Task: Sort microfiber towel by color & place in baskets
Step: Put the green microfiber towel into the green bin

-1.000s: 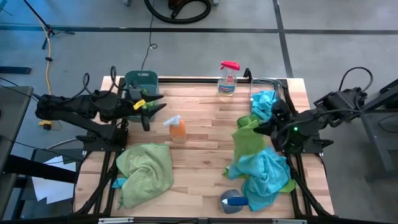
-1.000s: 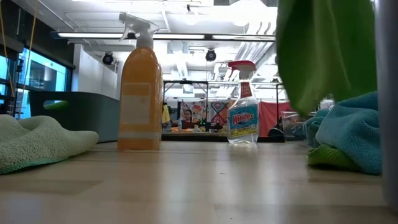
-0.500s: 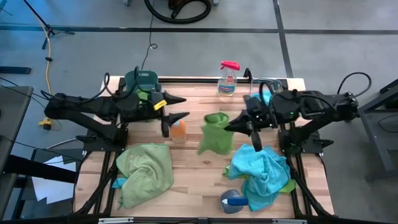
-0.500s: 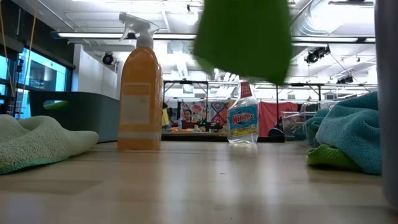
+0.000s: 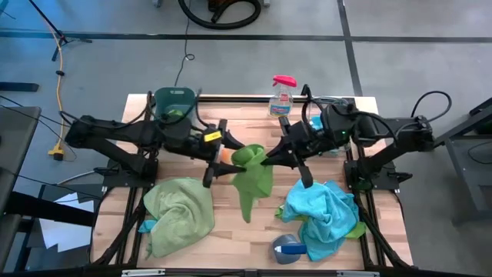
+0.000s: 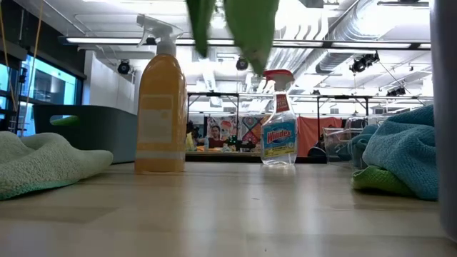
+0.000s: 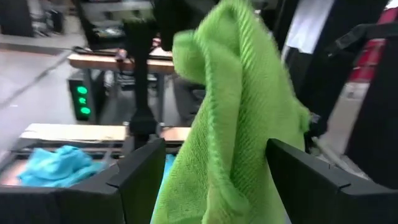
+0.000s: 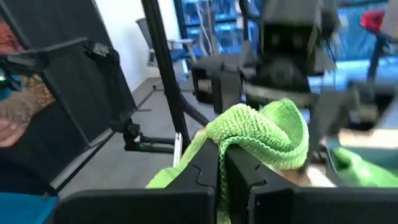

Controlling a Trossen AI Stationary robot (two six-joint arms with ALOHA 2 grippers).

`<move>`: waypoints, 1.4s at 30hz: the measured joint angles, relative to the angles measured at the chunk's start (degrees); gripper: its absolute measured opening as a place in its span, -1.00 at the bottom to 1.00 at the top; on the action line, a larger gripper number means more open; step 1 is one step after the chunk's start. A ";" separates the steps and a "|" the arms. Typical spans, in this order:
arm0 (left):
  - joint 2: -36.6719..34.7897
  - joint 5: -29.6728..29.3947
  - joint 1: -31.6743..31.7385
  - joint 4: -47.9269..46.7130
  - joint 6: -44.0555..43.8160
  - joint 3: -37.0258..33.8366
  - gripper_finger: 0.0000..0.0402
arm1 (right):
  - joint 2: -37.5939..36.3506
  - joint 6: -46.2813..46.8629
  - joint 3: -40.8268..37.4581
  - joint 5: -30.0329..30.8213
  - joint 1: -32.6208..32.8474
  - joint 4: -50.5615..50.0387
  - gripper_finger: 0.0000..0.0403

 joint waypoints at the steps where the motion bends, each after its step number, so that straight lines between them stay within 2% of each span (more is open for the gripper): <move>1: 0.69 1.18 0.15 1.13 -0.59 0.00 0.33 | 0.29 -0.60 0.00 -0.25 -0.16 1.20 -1.00; 9: 5.39 8.13 0.80 9.99 -1.74 0.00 0.33 | 1.19 -2.07 0.04 -0.28 -2.14 3.13 -1.00; 14: 8.25 8.36 0.80 14.90 -1.60 0.00 0.33 | 1.19 -3.41 0.04 -0.26 -2.40 5.04 -1.00; 21: 9.52 7.48 0.89 15.23 0.86 0.00 0.27 | 1.19 -3.58 0.04 -0.24 -2.40 5.03 -1.00; 23: 9.52 6.98 0.92 15.18 0.91 0.00 0.16 | 1.19 -3.54 0.04 -0.21 -2.40 5.03 -0.98; 25: 9.51 6.80 1.20 14.81 0.91 0.00 -0.03 | 1.16 -3.52 0.04 -0.19 -2.40 5.01 -0.96; 30: 9.08 6.97 2.15 12.24 0.18 0.00 -0.82 | 1.02 -2.76 0.04 -0.15 -2.40 4.95 -0.90; 31: 9.14 7.42 2.42 11.98 -0.56 0.00 -0.90 | 1.02 -2.76 0.04 -0.15 -2.40 4.83 -0.89; 36: 9.09 7.80 3.22 11.28 -2.09 0.00 -0.97 | 0.99 -2.00 0.04 0.46 -2.40 3.69 -0.80; 39: 7.77 7.35 3.88 6.96 -1.44 -0.07 -0.98 | 0.26 0.73 0.05 3.15 -2.40 1.02 -0.69; 42: 5.02 2.83 4.39 0.32 0.55 -0.07 -0.99 | -1.58 1.22 0.07 5.47 -2.40 -3.27 -0.55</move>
